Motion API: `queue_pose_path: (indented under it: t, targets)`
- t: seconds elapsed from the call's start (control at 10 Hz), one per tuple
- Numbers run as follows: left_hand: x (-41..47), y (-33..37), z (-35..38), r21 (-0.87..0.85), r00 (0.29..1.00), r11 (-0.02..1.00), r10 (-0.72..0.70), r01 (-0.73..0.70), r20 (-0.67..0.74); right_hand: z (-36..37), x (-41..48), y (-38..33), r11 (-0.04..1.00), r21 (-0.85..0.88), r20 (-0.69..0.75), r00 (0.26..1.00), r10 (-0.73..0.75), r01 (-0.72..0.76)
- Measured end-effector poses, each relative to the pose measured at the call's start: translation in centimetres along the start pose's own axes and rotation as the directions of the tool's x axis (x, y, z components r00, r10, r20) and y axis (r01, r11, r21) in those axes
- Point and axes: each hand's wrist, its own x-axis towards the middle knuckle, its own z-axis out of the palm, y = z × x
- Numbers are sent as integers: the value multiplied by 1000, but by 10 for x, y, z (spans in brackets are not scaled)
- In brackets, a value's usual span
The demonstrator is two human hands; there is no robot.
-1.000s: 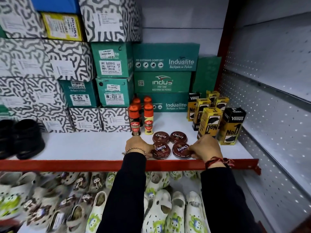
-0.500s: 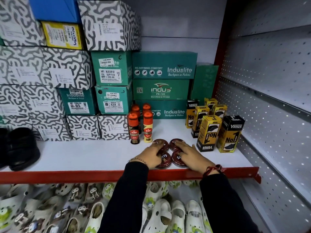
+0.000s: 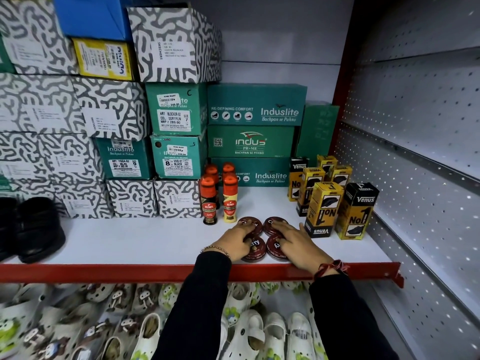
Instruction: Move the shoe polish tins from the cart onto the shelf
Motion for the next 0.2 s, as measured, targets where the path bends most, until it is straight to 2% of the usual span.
queue_pose_path:
  t: [0.1, 0.2]
  targets:
    - [-3, 3, -4, 15, 1000, 1000, -9, 9, 21, 0, -1, -5, 1000, 0, 2, 1000, -9, 9]
    - [-3, 8, -9, 16, 1000, 1000, 16, -16, -18, -9, 2, -9, 999, 13, -50, 998, -28, 29]
